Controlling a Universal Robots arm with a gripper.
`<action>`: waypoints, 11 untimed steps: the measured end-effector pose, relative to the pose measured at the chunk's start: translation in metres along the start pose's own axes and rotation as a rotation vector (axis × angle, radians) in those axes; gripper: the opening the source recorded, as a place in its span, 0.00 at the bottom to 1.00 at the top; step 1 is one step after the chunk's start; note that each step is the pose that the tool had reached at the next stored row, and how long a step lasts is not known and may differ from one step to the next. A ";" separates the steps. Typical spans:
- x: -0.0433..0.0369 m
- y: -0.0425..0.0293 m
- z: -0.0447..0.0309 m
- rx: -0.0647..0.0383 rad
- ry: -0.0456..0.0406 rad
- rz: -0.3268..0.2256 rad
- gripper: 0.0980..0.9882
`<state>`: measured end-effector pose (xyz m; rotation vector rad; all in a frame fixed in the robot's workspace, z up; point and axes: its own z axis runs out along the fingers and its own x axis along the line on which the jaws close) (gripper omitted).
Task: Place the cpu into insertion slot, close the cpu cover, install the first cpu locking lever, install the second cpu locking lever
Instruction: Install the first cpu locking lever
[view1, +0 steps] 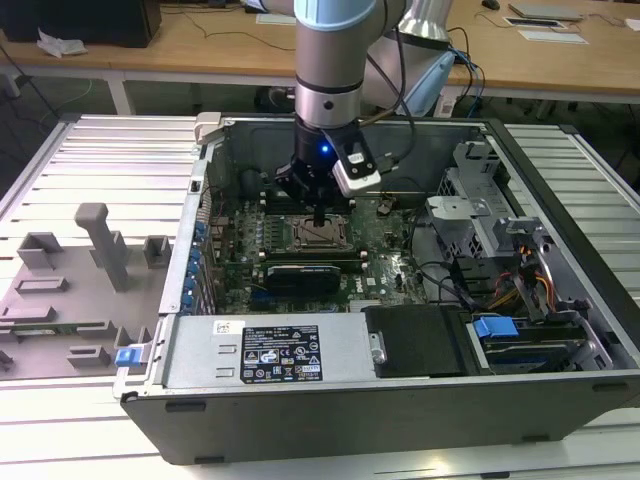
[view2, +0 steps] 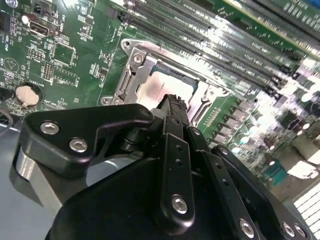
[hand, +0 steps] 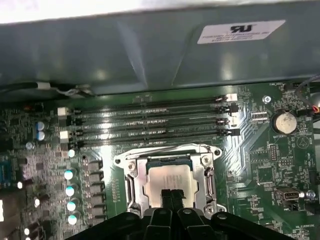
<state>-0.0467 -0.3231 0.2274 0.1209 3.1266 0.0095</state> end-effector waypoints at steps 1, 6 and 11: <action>-0.0001 0.0001 -0.0025 0.000 0.0000 -0.005 0.01; -0.0003 0.0002 -0.0212 0.000 0.0000 -0.014 0.01; -0.0002 0.0002 -0.0212 0.000 0.0000 -0.014 0.01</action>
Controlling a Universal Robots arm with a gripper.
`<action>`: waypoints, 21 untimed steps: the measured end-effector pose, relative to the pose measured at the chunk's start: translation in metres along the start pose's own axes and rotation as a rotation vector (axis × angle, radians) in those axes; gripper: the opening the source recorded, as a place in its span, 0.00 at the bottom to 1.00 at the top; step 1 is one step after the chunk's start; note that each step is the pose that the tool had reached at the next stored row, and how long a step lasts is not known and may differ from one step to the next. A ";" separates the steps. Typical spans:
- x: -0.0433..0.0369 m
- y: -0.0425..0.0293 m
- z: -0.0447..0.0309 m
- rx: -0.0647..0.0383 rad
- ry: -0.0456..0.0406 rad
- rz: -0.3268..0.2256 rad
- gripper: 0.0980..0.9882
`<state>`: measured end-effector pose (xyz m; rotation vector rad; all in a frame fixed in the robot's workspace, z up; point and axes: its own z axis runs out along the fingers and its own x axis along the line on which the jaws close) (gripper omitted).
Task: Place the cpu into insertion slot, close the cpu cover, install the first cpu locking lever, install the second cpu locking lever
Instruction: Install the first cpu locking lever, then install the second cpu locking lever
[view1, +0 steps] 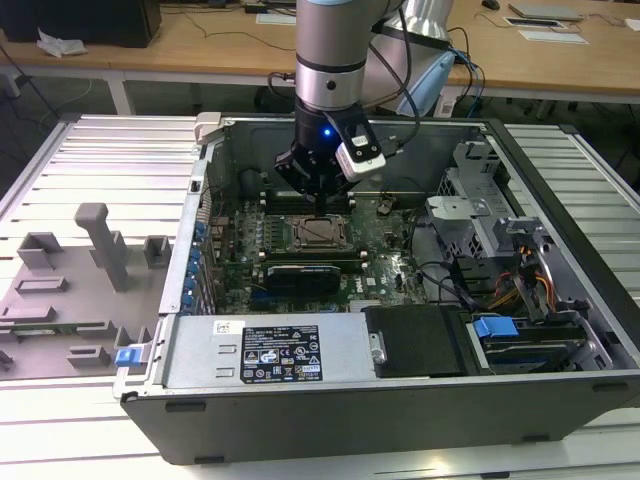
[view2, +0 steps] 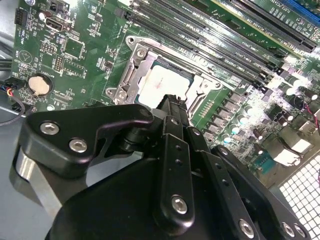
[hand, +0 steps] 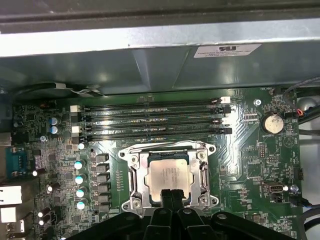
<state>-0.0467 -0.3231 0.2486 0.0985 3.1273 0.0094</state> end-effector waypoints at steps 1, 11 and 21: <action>0.0000 0.0000 0.0000 0.000 0.0000 0.000 0.01; 0.0000 0.0000 0.0000 0.000 0.0000 0.000 0.01; -0.0007 -0.0098 -0.0018 0.000 0.0000 0.000 0.01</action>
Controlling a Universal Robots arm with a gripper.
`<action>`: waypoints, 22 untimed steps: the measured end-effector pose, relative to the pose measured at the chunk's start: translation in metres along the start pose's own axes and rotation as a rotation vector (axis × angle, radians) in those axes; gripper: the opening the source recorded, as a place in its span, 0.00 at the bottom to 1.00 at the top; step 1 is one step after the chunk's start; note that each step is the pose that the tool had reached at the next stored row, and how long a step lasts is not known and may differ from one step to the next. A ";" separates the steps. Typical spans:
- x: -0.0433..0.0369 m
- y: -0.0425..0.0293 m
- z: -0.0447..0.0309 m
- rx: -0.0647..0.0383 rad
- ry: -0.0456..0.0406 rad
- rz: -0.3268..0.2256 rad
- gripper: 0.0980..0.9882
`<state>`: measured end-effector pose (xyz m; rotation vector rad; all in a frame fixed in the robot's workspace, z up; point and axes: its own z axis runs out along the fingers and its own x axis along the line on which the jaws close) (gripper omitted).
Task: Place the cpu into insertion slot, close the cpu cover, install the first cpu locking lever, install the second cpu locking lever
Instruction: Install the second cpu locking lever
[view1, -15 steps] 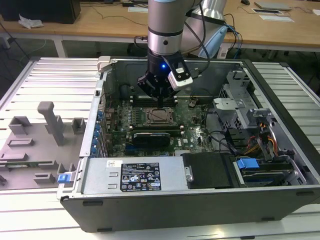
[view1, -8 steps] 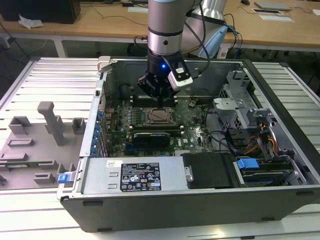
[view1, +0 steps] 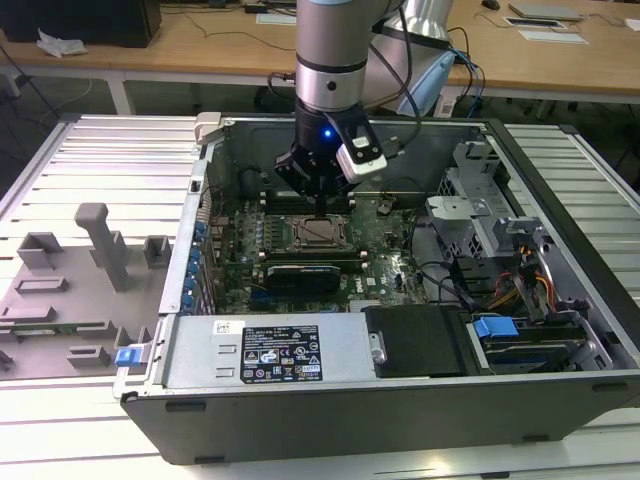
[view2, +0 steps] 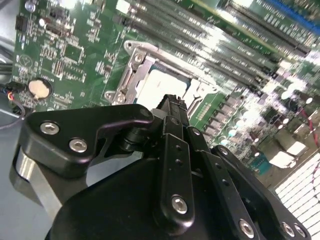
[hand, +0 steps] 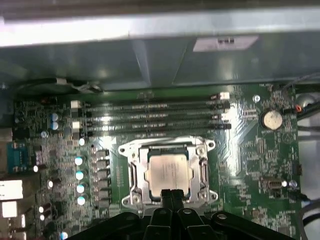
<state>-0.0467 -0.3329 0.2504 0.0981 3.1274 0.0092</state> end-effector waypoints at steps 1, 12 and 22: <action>-0.0002 -0.0026 0.0000 0.000 0.0000 0.000 0.01; 0.0002 -0.0317 0.0026 -0.034 0.0020 0.000 0.01; 0.0064 -0.0392 0.0115 -0.061 0.0037 0.001 0.01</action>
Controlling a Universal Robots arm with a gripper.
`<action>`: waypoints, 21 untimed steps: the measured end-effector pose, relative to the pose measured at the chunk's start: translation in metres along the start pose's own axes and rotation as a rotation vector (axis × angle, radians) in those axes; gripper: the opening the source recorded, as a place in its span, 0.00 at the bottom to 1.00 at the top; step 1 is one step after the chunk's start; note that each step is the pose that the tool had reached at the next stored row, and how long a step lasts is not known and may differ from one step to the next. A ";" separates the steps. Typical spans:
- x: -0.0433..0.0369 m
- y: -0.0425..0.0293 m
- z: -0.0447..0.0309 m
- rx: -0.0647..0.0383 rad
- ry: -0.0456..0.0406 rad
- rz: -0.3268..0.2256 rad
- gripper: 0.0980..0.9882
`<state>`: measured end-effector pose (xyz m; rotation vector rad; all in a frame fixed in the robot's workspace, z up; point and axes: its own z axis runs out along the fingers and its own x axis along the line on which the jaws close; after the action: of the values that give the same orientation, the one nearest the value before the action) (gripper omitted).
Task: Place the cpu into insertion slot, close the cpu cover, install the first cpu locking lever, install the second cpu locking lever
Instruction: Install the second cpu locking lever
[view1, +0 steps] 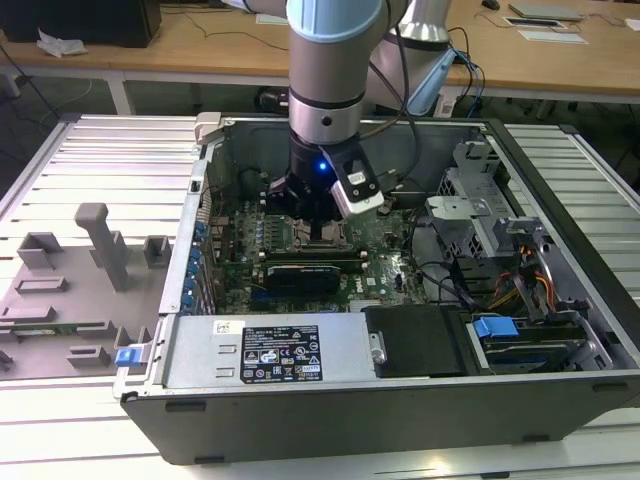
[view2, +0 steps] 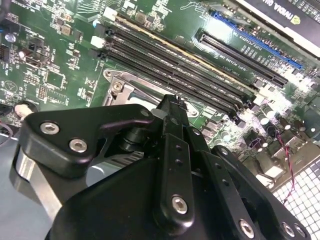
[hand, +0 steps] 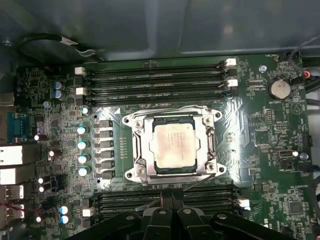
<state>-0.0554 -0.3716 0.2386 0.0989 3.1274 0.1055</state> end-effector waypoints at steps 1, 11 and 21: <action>0.0009 -0.0003 0.0007 -0.002 0.0002 0.000 0.01; 0.0087 -0.0032 0.0062 -0.031 0.0010 0.000 0.01; 0.0117 -0.0221 0.0114 -0.122 0.0066 0.002 0.01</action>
<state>-0.0682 -0.3921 0.2256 0.0998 3.1179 0.2963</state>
